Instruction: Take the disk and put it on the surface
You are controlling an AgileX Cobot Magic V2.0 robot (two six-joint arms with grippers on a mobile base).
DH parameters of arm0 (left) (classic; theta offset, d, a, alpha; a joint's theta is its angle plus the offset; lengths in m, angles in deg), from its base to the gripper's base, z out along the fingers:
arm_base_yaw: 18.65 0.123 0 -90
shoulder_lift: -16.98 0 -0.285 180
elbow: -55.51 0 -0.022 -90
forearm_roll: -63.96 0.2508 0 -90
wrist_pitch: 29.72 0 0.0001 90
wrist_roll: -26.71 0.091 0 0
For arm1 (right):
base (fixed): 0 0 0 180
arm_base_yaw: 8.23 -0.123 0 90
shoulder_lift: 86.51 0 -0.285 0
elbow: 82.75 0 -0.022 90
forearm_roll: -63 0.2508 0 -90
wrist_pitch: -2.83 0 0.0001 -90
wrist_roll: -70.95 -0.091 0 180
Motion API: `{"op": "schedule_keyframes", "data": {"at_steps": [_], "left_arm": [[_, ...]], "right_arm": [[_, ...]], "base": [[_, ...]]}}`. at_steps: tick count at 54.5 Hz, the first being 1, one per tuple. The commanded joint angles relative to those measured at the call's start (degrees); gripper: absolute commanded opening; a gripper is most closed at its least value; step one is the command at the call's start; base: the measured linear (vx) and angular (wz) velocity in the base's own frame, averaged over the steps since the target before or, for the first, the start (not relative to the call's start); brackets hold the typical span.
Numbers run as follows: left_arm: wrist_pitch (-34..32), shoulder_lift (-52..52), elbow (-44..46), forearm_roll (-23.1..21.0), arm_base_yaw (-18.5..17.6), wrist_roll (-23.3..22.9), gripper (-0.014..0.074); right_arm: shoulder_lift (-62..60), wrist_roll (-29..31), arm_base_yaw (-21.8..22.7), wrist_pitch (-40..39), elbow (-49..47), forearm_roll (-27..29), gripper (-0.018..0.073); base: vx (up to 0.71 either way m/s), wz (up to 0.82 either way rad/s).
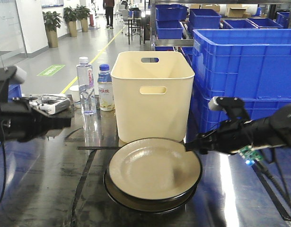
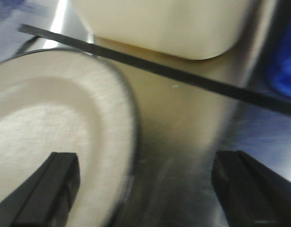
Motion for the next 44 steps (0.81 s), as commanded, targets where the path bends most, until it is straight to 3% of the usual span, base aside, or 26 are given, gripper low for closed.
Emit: {"op": "schedule_keyframes", "data": {"at_steps": [1, 5, 9, 11, 16, 22, 27, 32, 44], "left_arm": [[-0.2, -2.0, 2.0, 16.2, 0.1, -15.1, -0.0001], [1.9, -1.6, 2.0, 32.4, 0.1, -26.3, -0.0001], [4.2, -1.4, 1.8, 44.6, 0.1, -34.7, -0.0001], [4.9, -1.4, 1.2, 49.4, 0.1, -37.9, -0.0001], [5.2, -2.2, -0.8, 56.2, 0.1, -42.5, -0.0001], [2.6, -4.6, -5.1, 57.2, 0.1, -43.1, -0.0001], [-3.6, -8.8, -10.9, 56.2, 0.1, -43.1, -0.0001], [-10.6, -15.9, -18.3, 55.0, 0.1, -43.1, -0.0001], [-25.7, -38.1, -40.2, 54.6, 0.1, -42.7, -0.0001]], "right_arm": [[-5.7, -8.6, 0.5, -1.3, -2.9, -11.1, 0.0518], [-8.3, -18.1, 0.5, 0.8, -2.9, -22.6, 0.0397], [-10.6, -26.3, 0.5, 4.8, -2.9, -32.0, 0.0245], [-11.8, -29.8, 0.5, 7.1, -2.9, -36.1, 0.0158], [-14.8, -33.8, 0.5, 12.2, -2.9, -43.1, -0.0017], [-19.2, -33.5, 0.5, 15.0, -2.2, -43.7, -0.0015], [-25.3, -31.6, 0.4, 10.8, 2.3, -41.3, -0.0013], [-33.4, -30.0, 0.4, 1.5, 10.9, -38.1, -0.0012], [-59.1, -28.0, 0.4, -27.9, 42.0, -31.2, -0.0012]], "base": [[0.0, 0.0], [0.0, 0.0], [0.0, 0.0], [0.0, 0.0], [0.0, 0.0], [0.0, 0.0], [0.0, 0.0], [0.0, 0.0], [0.0, 0.0]]}}
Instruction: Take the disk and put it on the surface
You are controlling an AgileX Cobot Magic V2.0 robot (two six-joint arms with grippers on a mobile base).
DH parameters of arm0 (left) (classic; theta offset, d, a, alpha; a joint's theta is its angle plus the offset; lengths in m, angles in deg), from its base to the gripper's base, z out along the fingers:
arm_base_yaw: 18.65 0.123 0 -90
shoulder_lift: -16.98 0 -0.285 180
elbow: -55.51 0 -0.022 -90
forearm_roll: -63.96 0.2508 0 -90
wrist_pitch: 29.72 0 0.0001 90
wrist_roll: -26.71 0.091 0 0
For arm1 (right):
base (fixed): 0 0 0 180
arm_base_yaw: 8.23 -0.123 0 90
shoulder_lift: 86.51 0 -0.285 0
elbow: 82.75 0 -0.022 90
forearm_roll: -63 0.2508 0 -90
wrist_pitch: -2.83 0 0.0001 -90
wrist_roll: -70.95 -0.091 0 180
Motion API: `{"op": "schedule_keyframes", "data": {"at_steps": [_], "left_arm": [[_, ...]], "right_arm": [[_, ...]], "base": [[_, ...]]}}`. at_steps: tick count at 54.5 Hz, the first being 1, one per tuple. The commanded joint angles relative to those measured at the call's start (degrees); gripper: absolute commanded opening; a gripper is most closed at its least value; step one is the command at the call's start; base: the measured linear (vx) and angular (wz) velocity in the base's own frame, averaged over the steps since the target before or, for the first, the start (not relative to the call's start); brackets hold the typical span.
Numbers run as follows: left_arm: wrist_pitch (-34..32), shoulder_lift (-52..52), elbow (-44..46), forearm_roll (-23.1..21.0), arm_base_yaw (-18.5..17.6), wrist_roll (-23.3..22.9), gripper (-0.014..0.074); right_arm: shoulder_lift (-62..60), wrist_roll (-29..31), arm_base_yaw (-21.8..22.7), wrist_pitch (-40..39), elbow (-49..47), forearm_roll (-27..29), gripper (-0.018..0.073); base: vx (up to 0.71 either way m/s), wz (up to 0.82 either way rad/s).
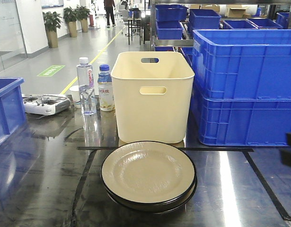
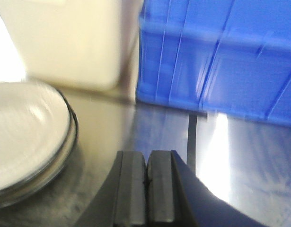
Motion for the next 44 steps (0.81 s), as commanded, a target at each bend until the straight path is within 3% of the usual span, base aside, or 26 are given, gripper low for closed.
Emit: {"op": "schedule_keyframes", "data": {"at_steps": [1, 10, 19, 44], "left_arm": [[-10.7, -11.0, -6.9, -0.5, -0.1, -0.4, -0.0001], [-18.0, -26.2, -17.0, -2.7, -0.1, -0.5, -0.0001], [-23.1, -32.7, -19.8, -2.4, -0.1, 0.0, -0.0001], [-24.0, -32.9, -19.8, -2.5, -0.1, -0.1, 0.0]], "right_arm": [[-10.7, 0.8, 0.1, -16.7, 10.1, 1.7, -0.0012], [-22.0, 0.9, 0.2, -31.6, 25.4, 1.5, -0.0009], [-24.3, 0.9, 0.2, -38.8, 30.0, 1.5, -0.0009], [-24.3, 0.9, 0.2, -39.6, 30.6, 1.6, -0.0009]], "base": [[0.0, 0.0], [0.0, 0.0], [0.0, 0.0], [0.0, 0.0]]}}
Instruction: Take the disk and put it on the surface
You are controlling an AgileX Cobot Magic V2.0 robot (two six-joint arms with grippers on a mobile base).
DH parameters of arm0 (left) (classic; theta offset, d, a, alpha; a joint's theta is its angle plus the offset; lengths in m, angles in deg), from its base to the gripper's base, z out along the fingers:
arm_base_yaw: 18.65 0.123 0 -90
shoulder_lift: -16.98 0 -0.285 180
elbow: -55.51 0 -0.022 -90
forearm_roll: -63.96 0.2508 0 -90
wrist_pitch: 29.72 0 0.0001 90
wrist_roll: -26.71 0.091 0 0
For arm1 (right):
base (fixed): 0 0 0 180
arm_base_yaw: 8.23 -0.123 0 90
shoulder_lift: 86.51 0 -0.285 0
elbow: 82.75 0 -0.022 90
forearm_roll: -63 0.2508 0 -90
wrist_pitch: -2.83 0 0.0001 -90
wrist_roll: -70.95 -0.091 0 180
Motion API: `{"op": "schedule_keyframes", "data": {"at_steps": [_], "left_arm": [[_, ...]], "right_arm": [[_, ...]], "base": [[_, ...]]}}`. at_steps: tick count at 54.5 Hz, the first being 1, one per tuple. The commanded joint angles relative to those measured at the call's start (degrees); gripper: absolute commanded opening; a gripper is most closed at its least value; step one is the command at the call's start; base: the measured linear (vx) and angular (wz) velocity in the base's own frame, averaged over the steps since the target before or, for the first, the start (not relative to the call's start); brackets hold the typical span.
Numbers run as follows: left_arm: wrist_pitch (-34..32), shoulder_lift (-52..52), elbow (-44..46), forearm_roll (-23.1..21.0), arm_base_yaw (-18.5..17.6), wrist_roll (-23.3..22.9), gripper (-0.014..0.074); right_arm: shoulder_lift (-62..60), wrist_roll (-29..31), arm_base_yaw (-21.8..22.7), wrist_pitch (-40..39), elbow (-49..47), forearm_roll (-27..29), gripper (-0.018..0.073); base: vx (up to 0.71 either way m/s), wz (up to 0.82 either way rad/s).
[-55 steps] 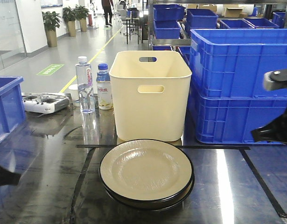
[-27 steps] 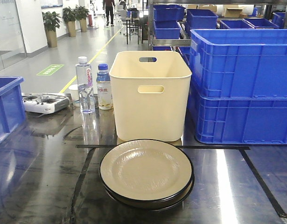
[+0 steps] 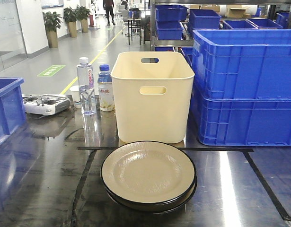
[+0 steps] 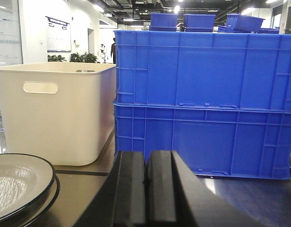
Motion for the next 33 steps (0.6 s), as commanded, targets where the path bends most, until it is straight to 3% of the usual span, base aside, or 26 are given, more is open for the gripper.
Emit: {"op": "schedule_keyframes", "data": {"at_steps": [1, 17, 33], "left_arm": [[-5.0, 0.4, 1.5, -0.8, -0.1, -0.2, 0.0], [-5.1, -2.4, -0.3, -0.8, -0.5, 0.0, 0.0001], [-5.8, -19.7, -20.7, -6.7, -0.6, 0.0, 0.0001]], "right_arm": [[0.0, 0.5, 0.2, -5.1, -1.5, -0.2, -0.0009], [0.0, 0.5, 0.2, -5.2, -1.5, -0.2, -0.0009], [0.0, 0.5, 0.2, -5.2, -1.5, -0.2, -0.0009]], "base": [[0.0, 0.0], [0.0, 0.0], [0.0, 0.0]]}}
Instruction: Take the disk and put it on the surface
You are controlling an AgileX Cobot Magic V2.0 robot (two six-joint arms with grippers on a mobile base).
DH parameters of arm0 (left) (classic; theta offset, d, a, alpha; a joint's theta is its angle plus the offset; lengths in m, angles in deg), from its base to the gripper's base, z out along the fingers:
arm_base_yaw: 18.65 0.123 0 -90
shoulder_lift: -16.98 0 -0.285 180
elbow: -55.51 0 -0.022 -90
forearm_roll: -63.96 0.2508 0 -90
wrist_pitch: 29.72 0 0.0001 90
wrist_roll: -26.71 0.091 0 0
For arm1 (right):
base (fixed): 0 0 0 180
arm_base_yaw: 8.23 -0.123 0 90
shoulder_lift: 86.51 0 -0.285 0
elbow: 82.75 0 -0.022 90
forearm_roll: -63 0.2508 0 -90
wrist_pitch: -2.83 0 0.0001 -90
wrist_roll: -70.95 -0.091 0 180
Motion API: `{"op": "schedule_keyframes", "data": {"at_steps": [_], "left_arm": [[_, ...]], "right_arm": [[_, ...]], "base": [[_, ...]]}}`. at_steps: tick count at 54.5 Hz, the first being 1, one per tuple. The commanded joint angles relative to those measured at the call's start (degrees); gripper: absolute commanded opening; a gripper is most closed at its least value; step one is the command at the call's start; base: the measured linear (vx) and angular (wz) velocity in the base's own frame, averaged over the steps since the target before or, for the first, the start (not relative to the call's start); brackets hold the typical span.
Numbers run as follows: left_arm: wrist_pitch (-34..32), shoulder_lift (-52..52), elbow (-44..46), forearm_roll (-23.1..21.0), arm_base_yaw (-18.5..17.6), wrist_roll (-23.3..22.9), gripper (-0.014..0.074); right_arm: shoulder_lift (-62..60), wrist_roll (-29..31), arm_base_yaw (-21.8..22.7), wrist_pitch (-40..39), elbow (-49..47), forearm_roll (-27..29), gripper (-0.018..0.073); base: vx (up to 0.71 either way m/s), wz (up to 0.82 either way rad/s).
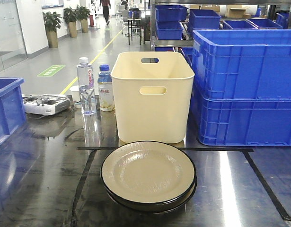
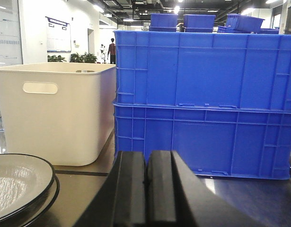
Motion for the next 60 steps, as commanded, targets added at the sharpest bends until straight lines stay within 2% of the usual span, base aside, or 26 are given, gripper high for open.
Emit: {"op": "schedule_keyframes", "data": {"at_steps": [1, 3, 5, 7, 11, 60], "left_arm": [[-5.2, -4.0, -5.7, -1.8, -0.3, -0.5, 0.0001], [1.1, -5.6, -5.2, -0.8, -0.3, 0.0, 0.0001], [3.7, -6.4, -4.7, 1.2, -0.3, 0.1, 0.0001], [3.5, -6.1, -5.0, 3.4, -0.3, 0.0, 0.0001], [3.3, -6.0, -5.0, 4.8, -0.3, -0.2, 0.0001], [3.3, -5.9, -5.0, 4.7, -0.3, -0.2, 0.0001]], "right_arm": [[0.0, 0.5, 0.2, -5.1, -1.5, -0.2, -0.0009], [0.0, 0.5, 0.2, -5.1, -1.5, -0.2, -0.0009], [0.0, 0.5, 0.2, -5.1, -1.5, -0.2, -0.0009], [0.0, 0.5, 0.2, -5.1, -1.5, -0.2, -0.0009], [0.0, 0.5, 0.2, -5.1, -1.5, -0.2, -0.0009], [0.0, 0.3, 0.2, -5.2, -1.5, -0.4, -0.0009]], "base": [[0.0, 0.0], [0.0, 0.0], [0.0, 0.0], [0.0, 0.0], [0.0, 0.0], [0.0, 0.0]]}}
